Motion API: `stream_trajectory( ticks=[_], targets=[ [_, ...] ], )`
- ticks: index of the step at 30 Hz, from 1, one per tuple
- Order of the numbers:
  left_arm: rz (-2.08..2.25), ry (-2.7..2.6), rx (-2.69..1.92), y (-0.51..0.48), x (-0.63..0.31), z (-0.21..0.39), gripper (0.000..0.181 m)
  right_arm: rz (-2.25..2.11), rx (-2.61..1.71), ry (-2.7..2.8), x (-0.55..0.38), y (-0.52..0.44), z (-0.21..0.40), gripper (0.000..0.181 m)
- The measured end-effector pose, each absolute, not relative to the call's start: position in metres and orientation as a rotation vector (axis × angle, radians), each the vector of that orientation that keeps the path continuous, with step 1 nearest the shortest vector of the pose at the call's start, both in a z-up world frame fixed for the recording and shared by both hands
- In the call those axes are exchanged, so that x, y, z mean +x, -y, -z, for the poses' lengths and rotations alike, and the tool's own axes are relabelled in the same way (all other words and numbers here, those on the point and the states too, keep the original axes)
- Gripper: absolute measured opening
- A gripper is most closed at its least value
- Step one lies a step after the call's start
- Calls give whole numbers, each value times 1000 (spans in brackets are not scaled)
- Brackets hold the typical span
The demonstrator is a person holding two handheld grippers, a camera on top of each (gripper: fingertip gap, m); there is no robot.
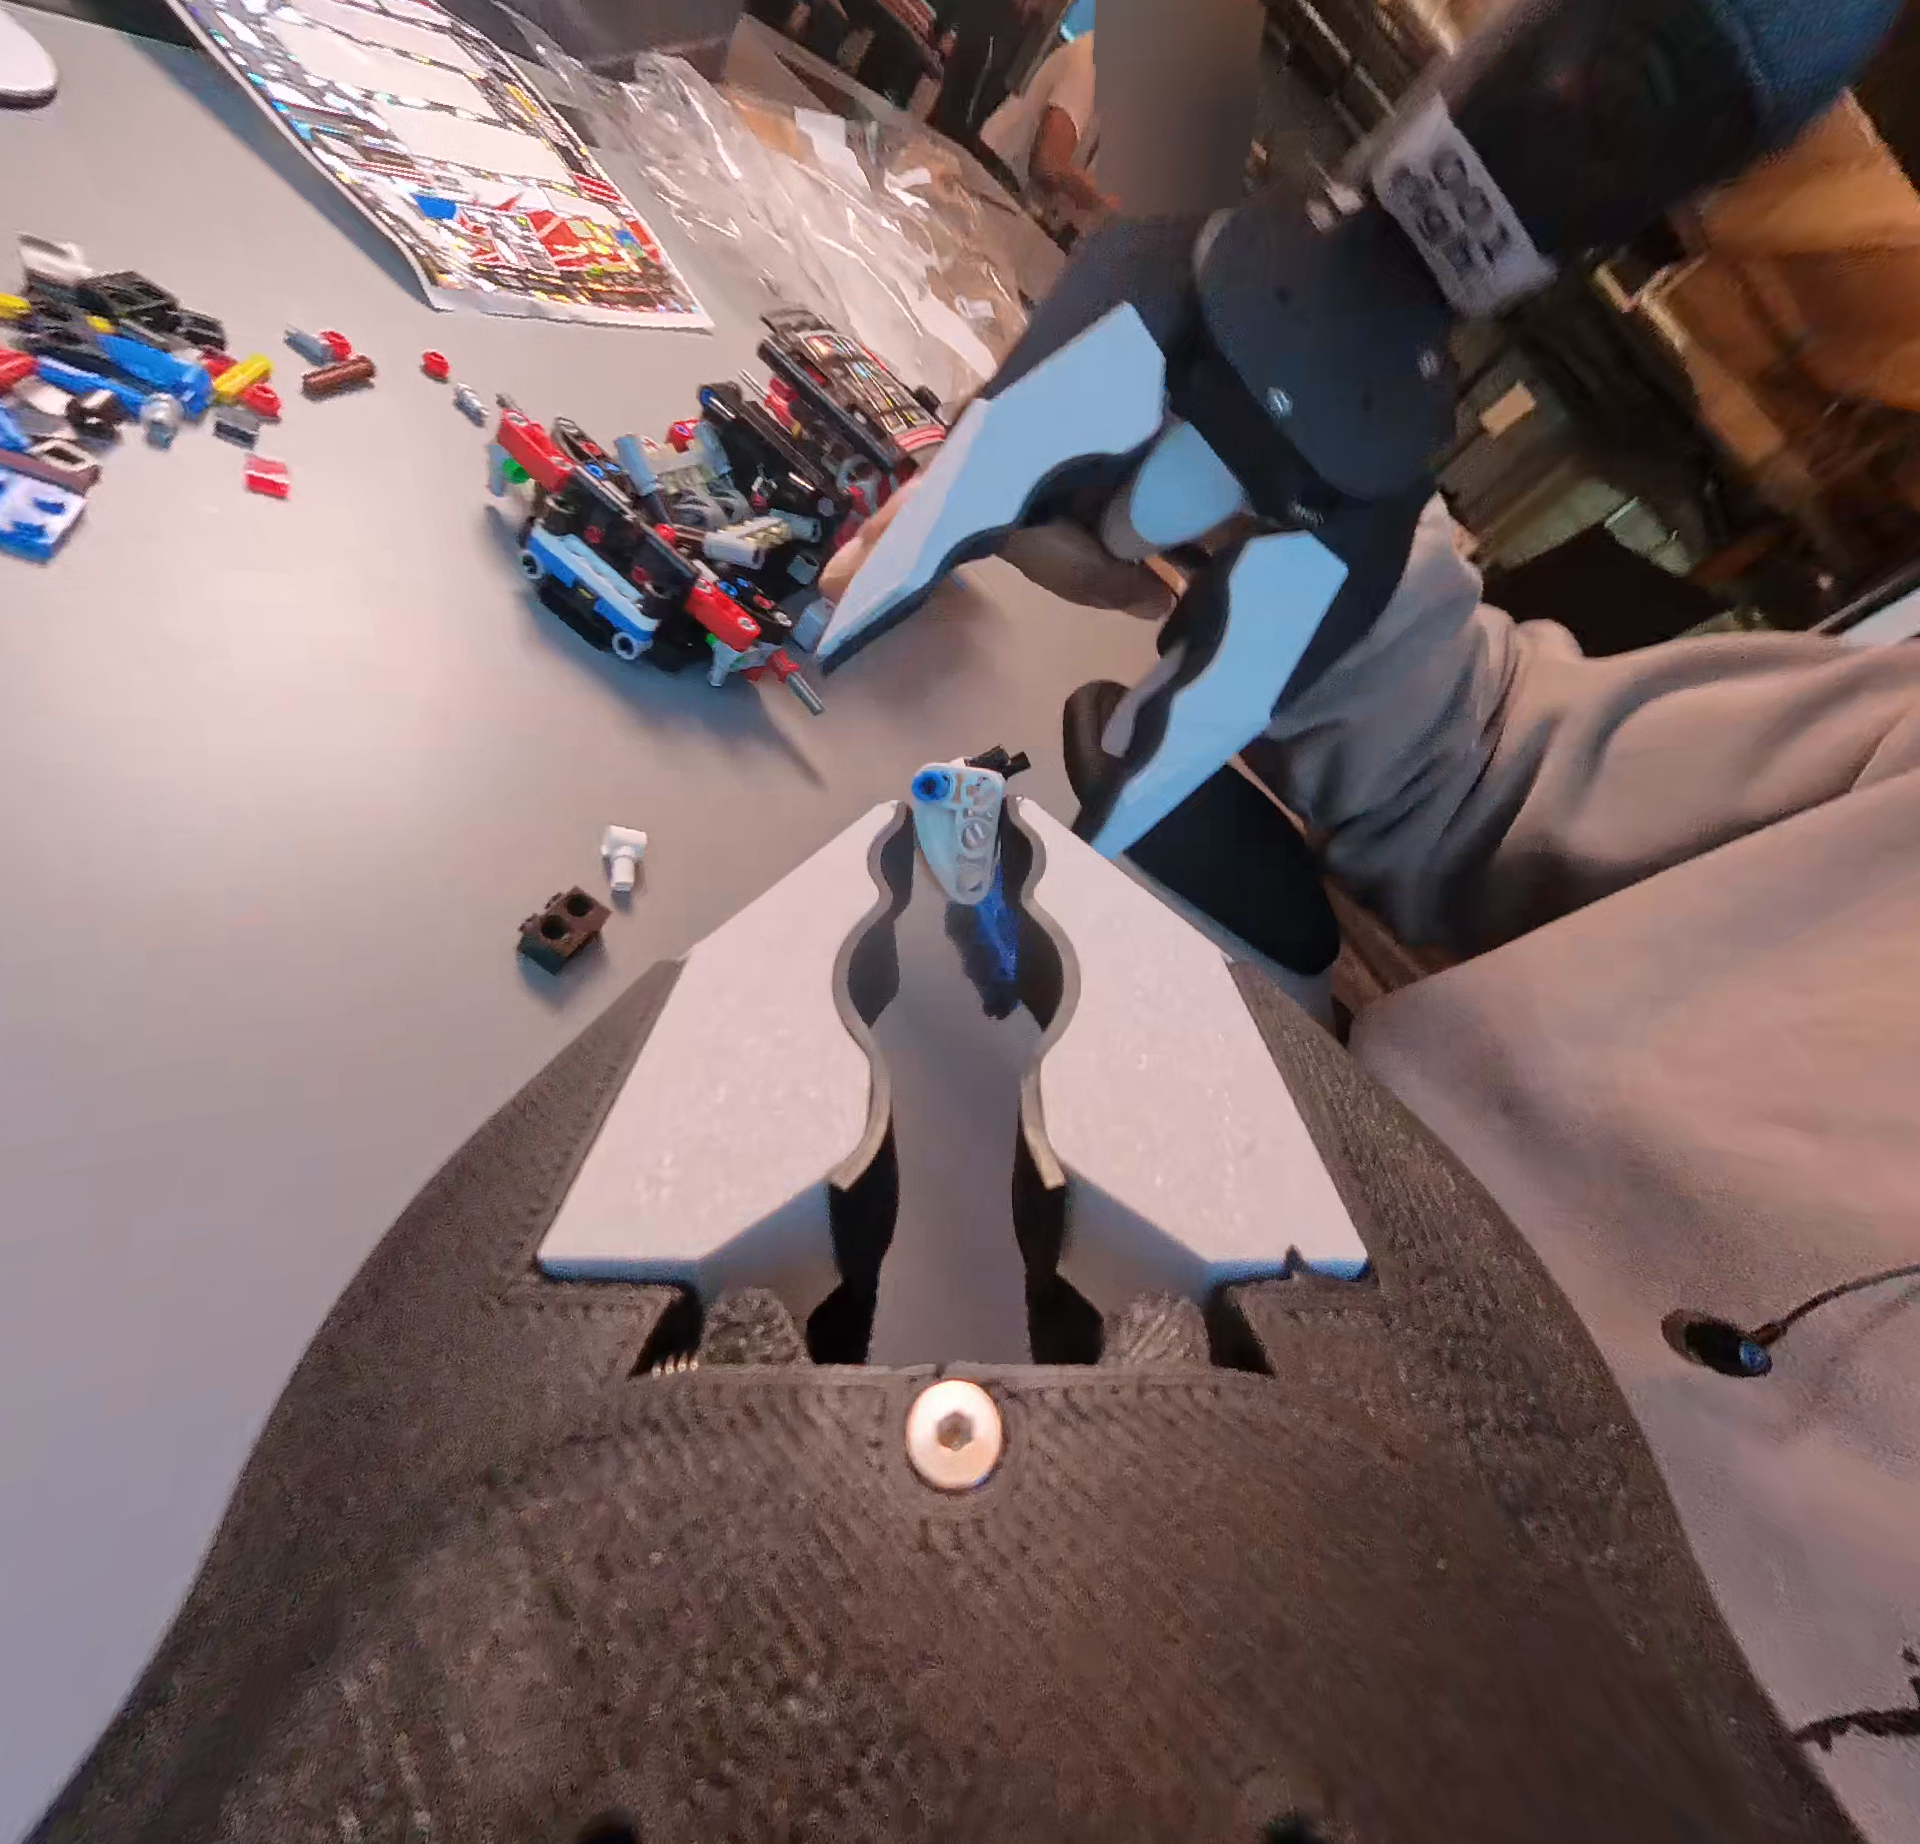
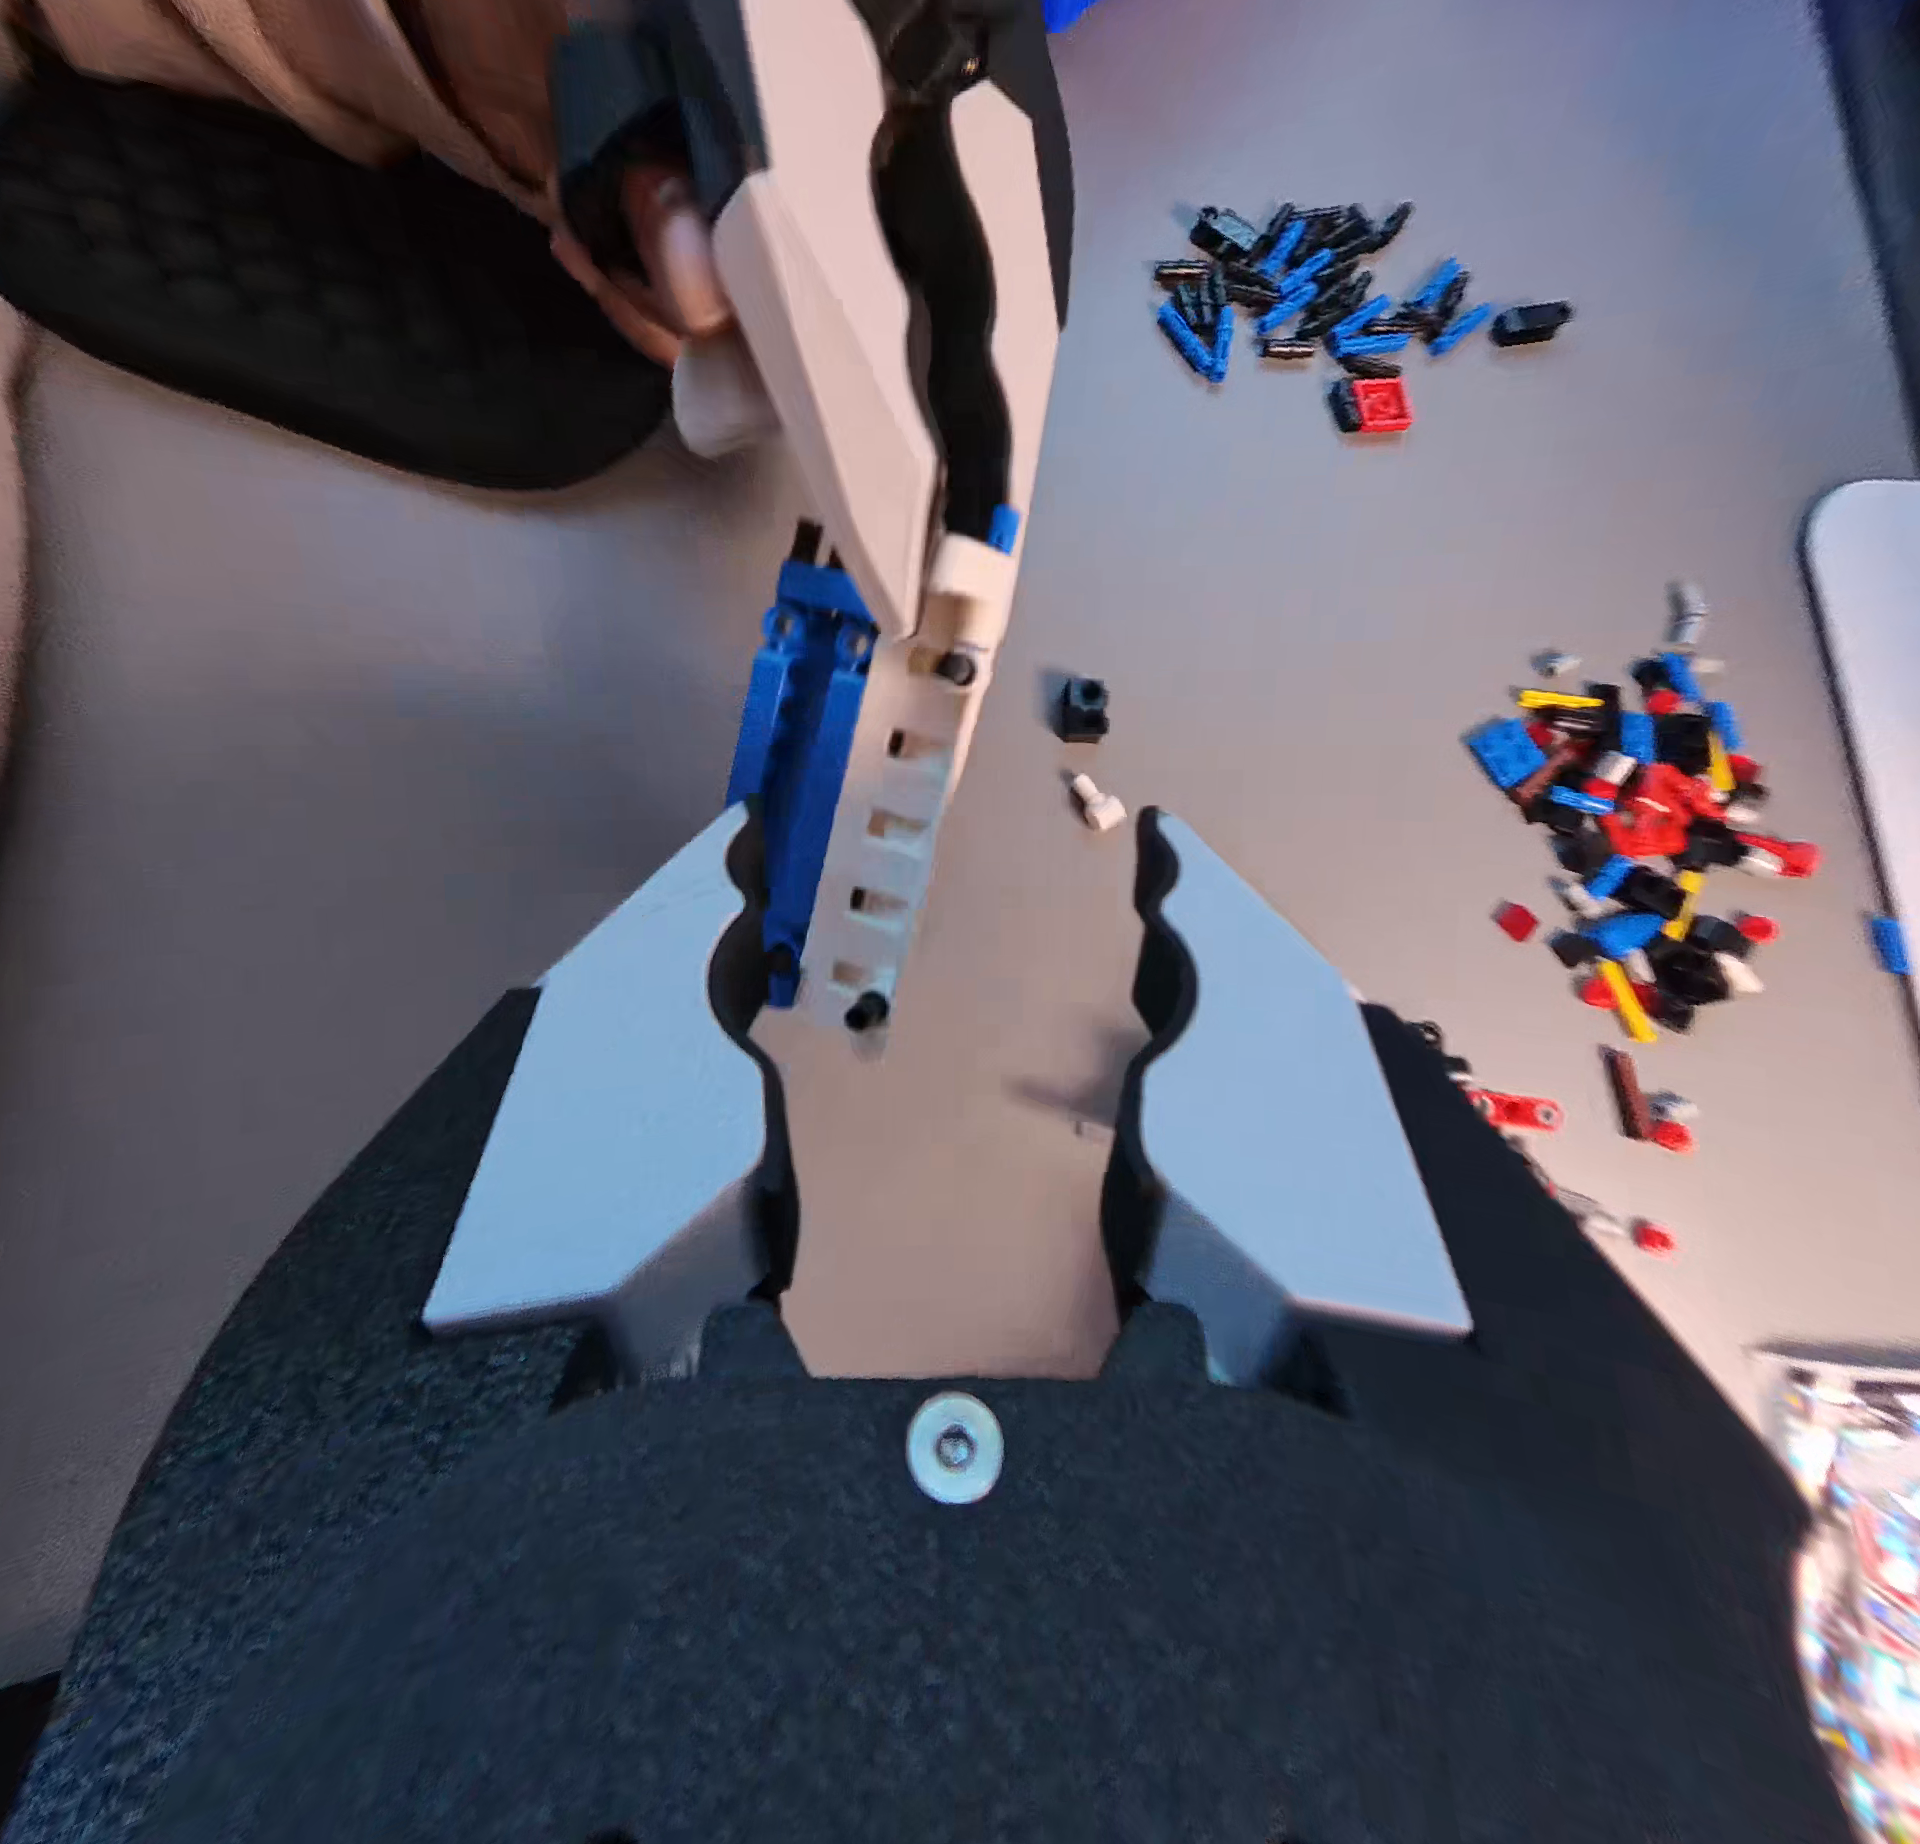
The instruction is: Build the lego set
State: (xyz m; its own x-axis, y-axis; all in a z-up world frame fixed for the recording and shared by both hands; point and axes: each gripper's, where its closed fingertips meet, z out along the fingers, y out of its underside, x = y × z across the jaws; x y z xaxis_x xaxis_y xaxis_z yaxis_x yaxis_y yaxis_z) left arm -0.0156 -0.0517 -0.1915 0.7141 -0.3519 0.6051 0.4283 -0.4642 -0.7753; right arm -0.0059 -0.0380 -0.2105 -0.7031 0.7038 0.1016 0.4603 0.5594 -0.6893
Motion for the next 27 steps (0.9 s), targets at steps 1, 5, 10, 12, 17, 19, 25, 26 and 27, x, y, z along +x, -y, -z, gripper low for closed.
stream_trajectory(
  ticks=[1, 5, 10, 12, 17, 19, 25, 26, 27],
  targets=[
    [909, 102, -1832, 50, -22, 191, 14, -869, -905, 2402, -3, 40, 212, 77],
    [922, 214, -1782, 42, -33, 188, 13, -633, -877, 2206, -14, 49, 233, 77],
    [1066, 143, -1668, 46, -20, 166, 25, -701, -871, 2221, -18, 38, 231, 60],
    [1134, -4, -1578, 60, -10, 144, 50, -1001, -797, 2325, -2, 52, 215, 60],
    [786, -421, -1498, 85, 1, 120, 41, -1496, -627, 2405, 31, 78, 168, 59],
    [774, -526, -1433, 95, 12, 111, 35, -1615, -574, 2460, 42, 91, 161, 60],
    [696, -718, -1384, 113, 35, 110, 27, -1778, -488, 2589, 60, 116, 166, 59],
    [688, -756, -1379, 117, 39, 110, 24, -1792, -474, 2599, 62, 118, 166, 59],
    [680, -785, -1382, 120, 42, 110, 25, -1823, -459, 2604, 65, 120, 163, 59]
  ],
)
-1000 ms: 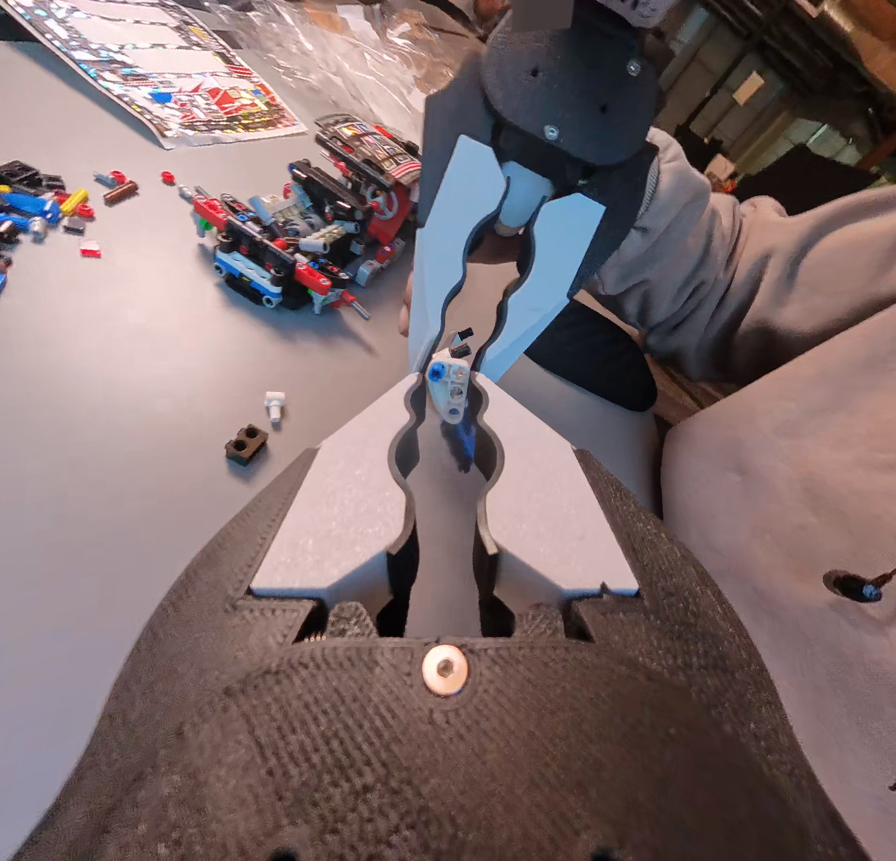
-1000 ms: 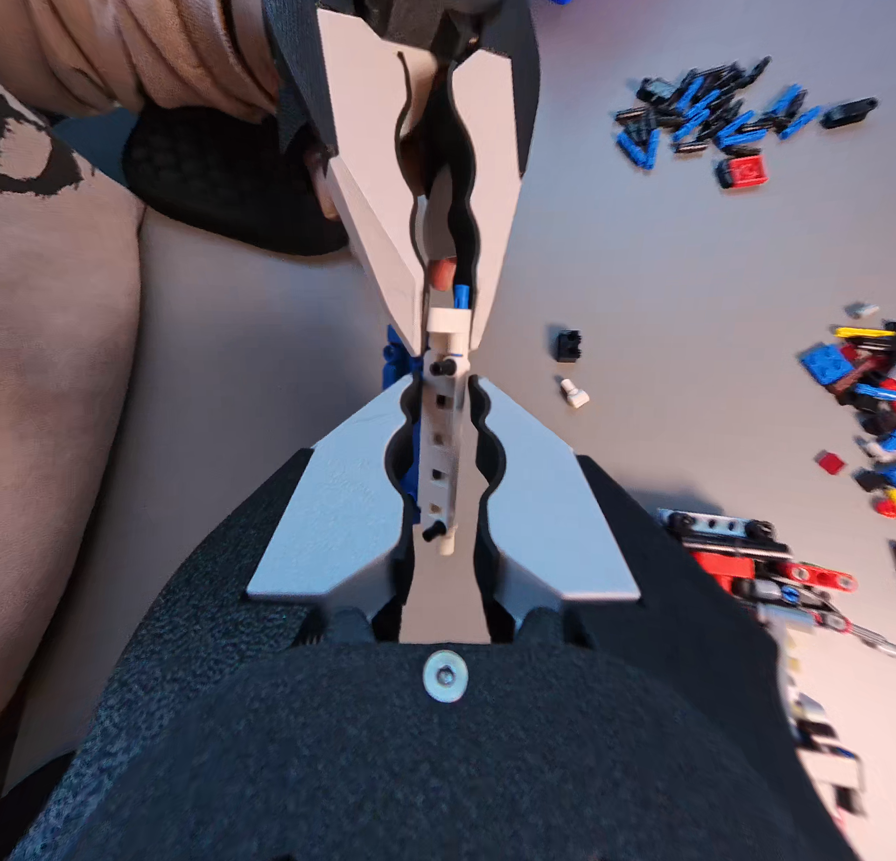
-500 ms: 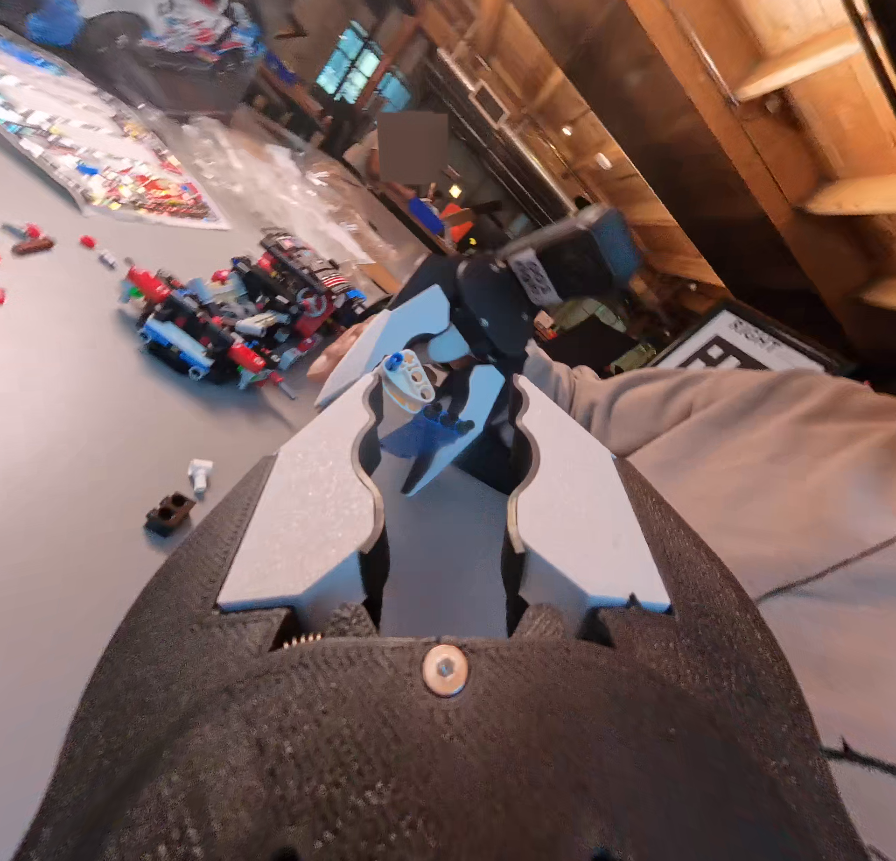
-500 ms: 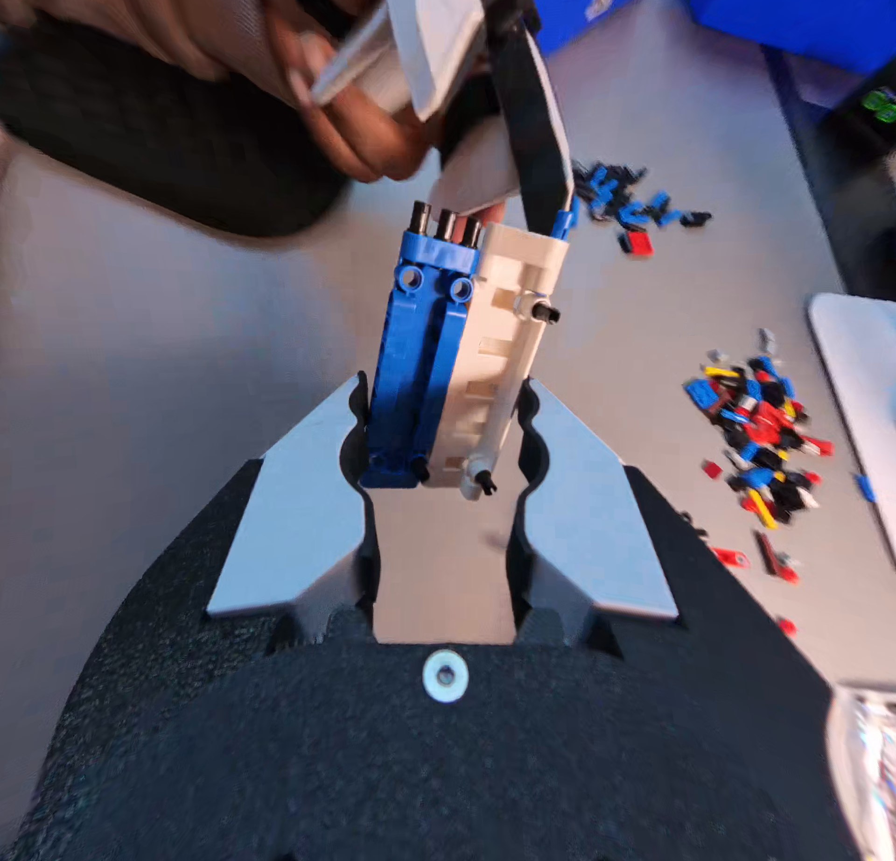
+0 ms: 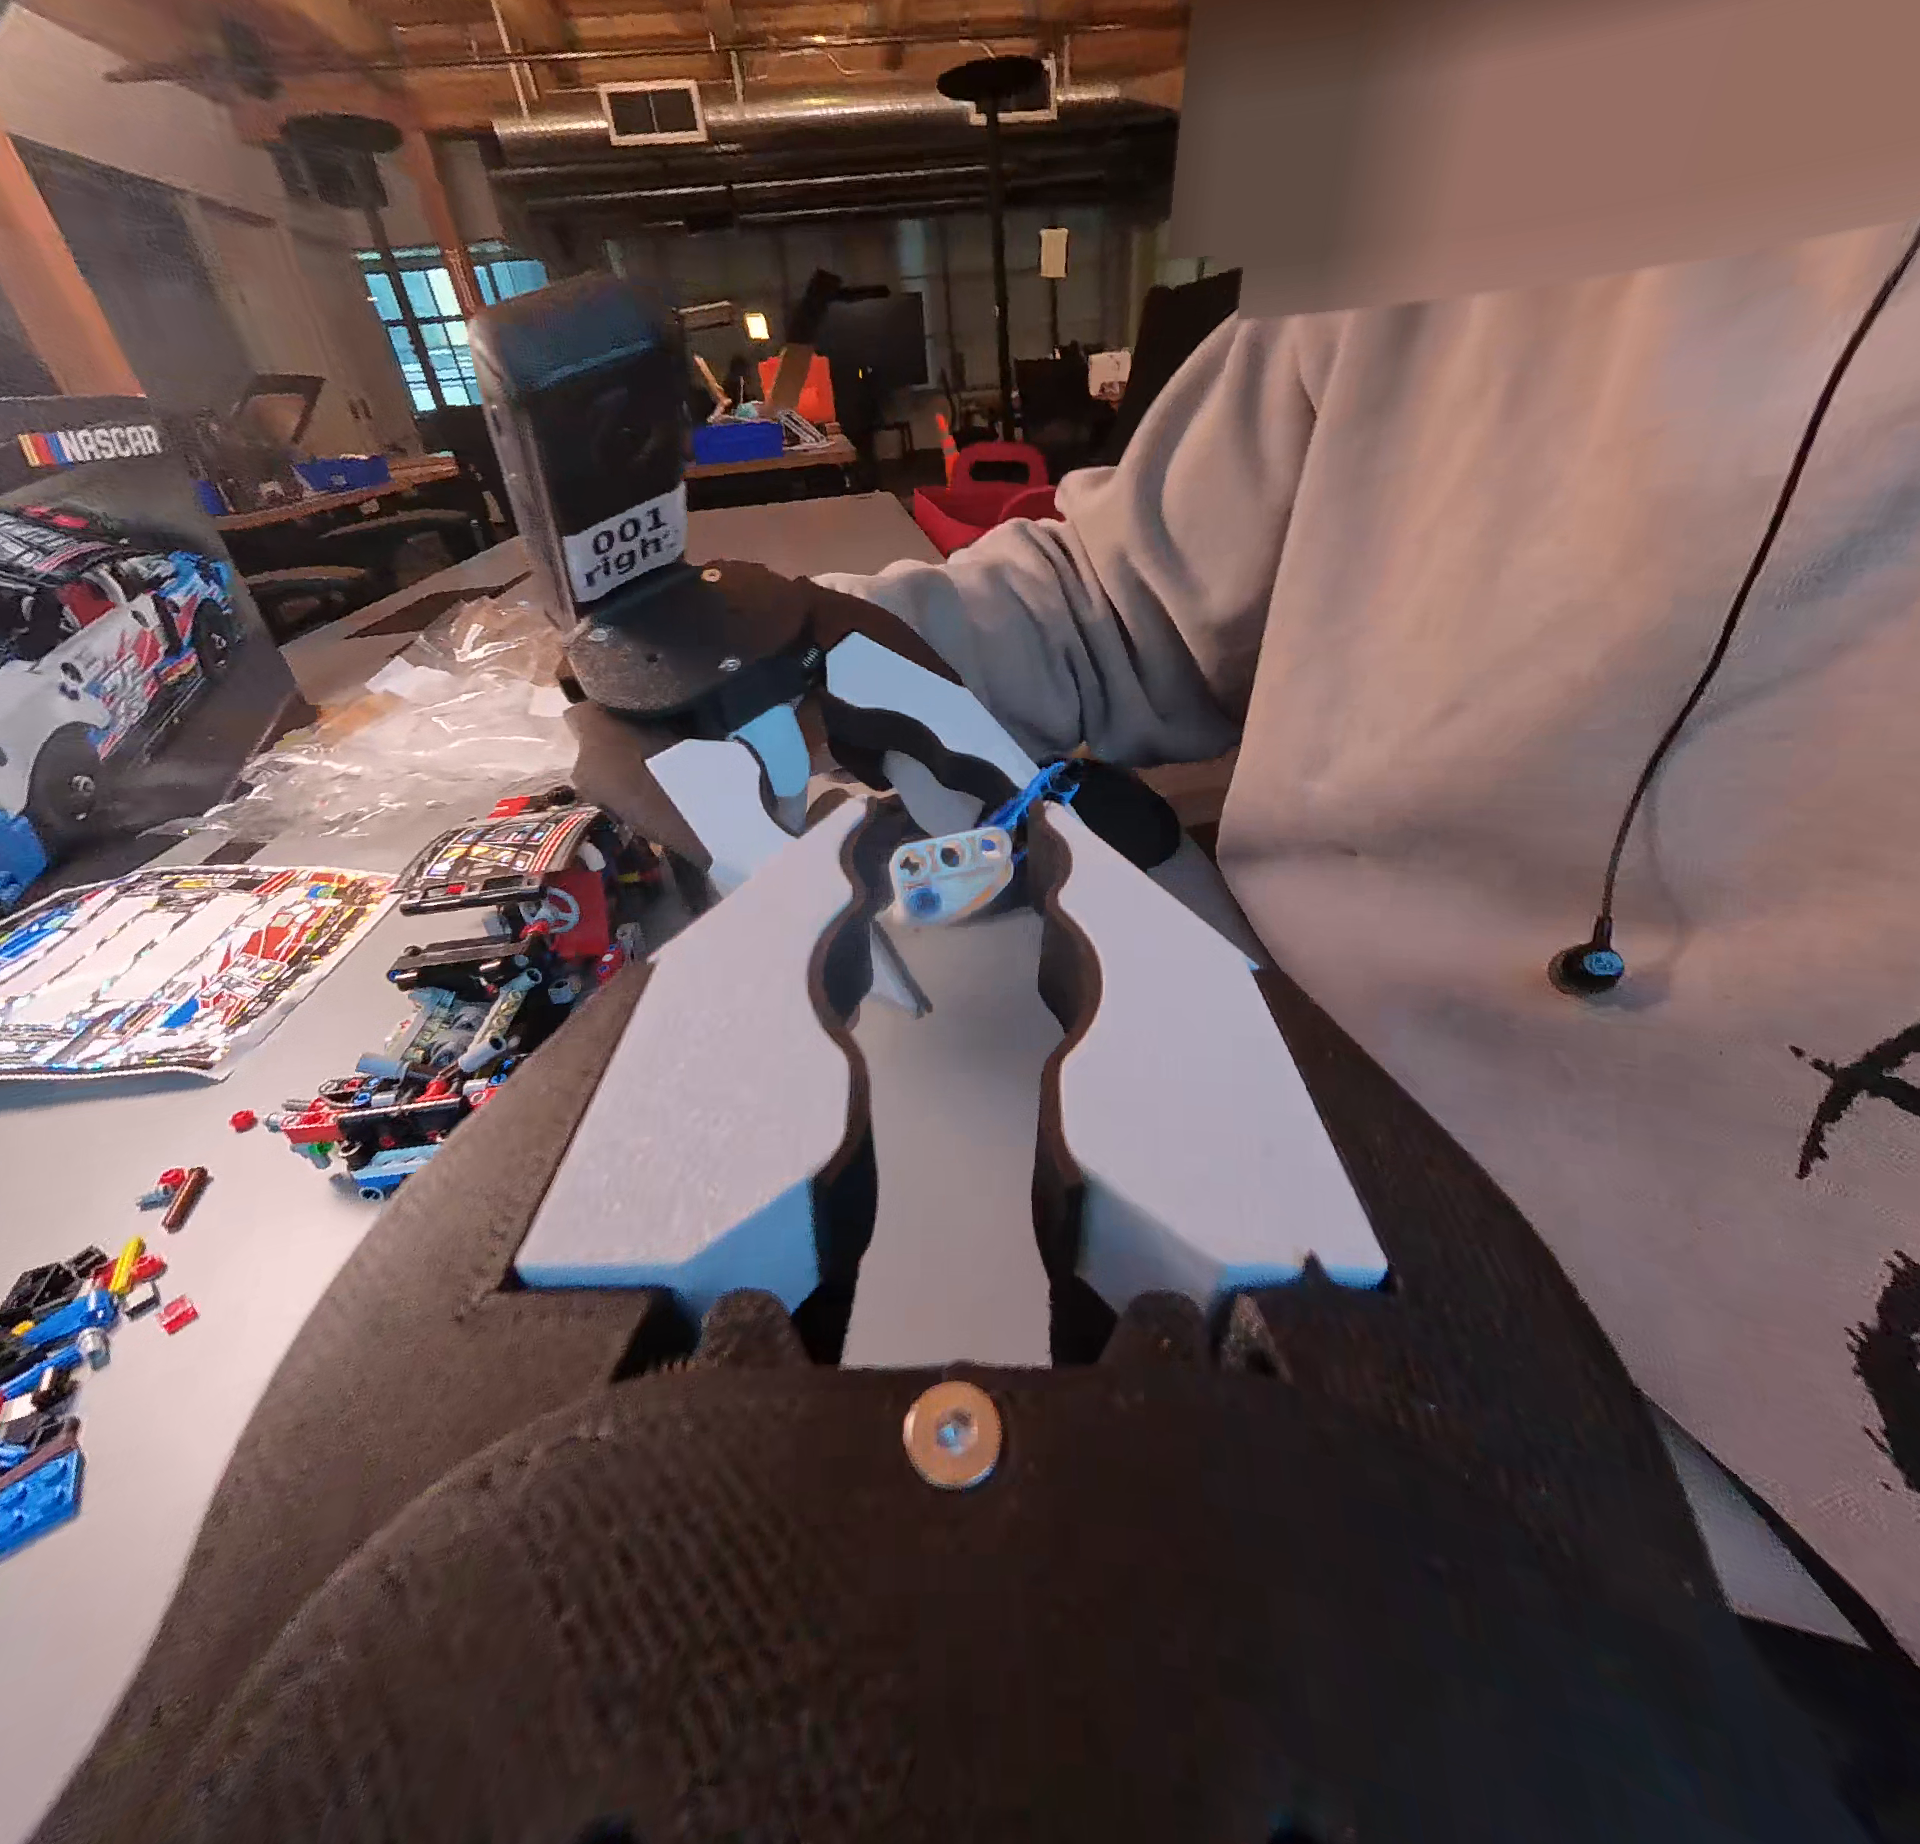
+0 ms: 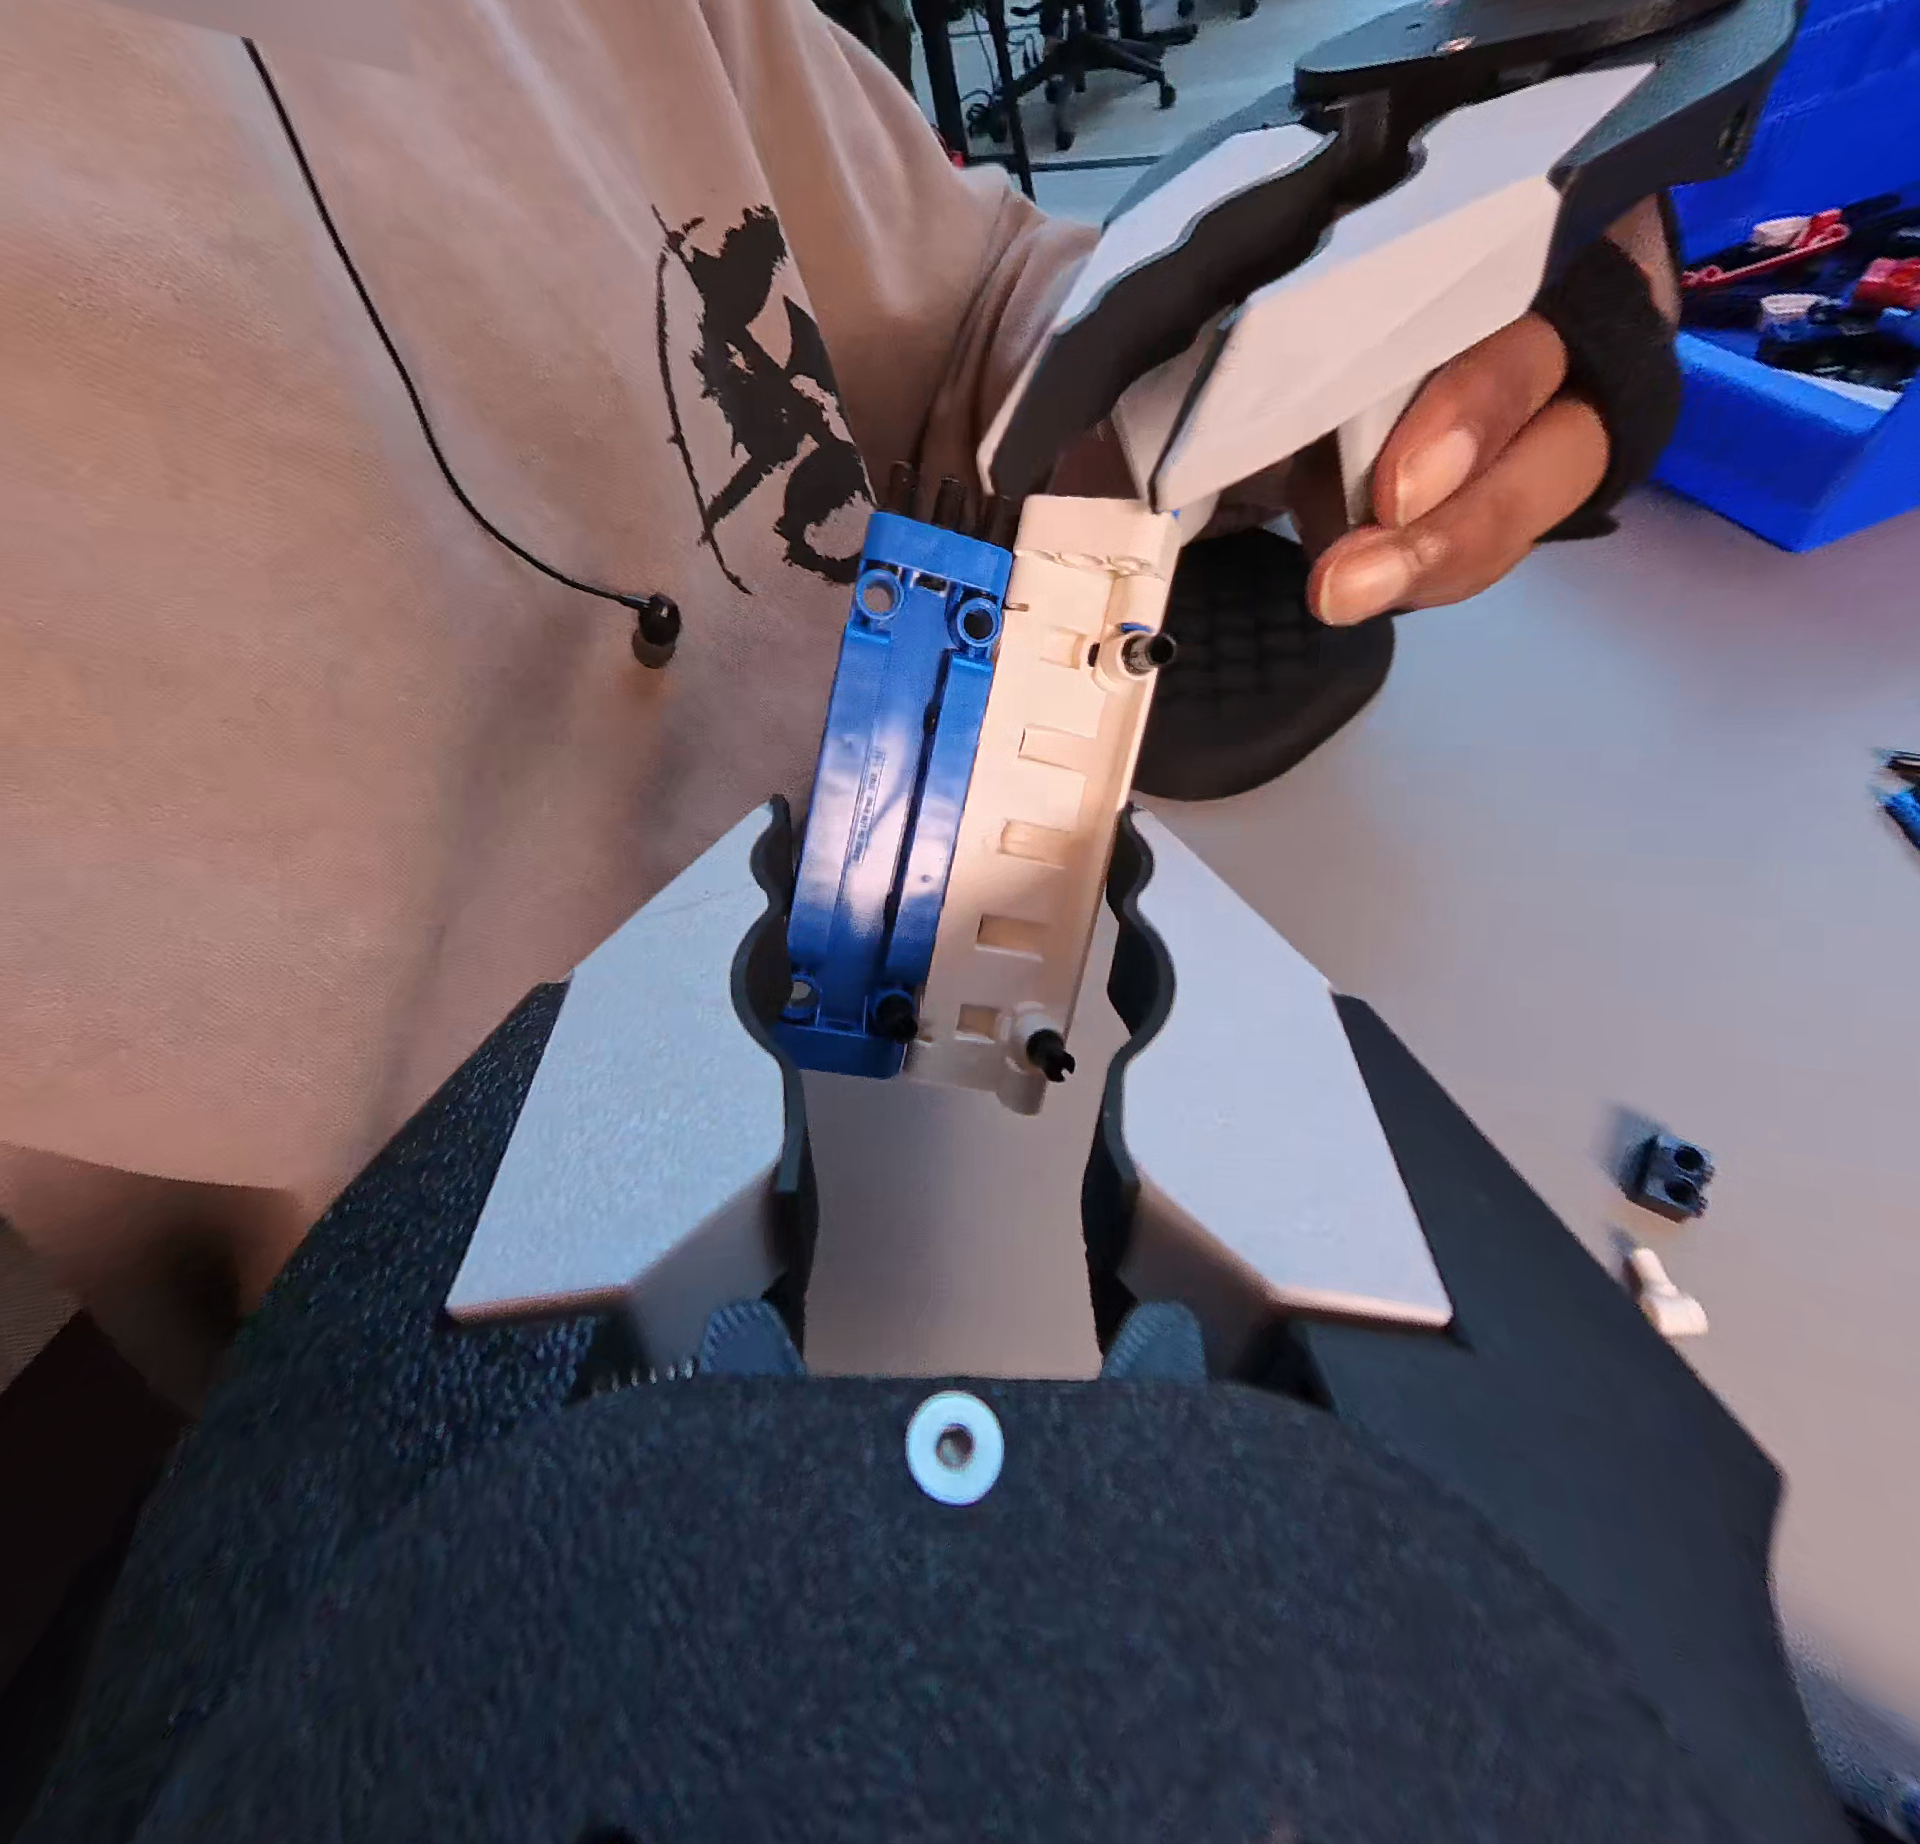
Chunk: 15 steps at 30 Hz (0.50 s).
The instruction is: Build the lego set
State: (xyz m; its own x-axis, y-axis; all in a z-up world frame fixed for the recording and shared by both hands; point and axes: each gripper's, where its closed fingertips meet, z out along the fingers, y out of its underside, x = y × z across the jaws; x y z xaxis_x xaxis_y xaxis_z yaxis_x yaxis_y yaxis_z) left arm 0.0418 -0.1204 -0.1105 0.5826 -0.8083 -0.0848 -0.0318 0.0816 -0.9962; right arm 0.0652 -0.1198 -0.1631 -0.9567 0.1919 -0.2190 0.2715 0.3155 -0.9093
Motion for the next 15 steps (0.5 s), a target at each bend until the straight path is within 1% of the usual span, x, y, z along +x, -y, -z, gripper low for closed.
stream_trajectory(
  ticks=[4, 9, 15],
  targets=[
    [627, -853, -1398, 127, 45, 112, 30, 1761, 395, -2425, 72, 123, 152, 59],
    [459, -908, -1415, 122, 51, 115, 20, 1673, 391, -2408, 77, 125, 159, 58],
    [420, -870, -1457, 117, 46, 118, 20, 1690, 451, -2467, 72, 119, 160, 58]
  ],
)
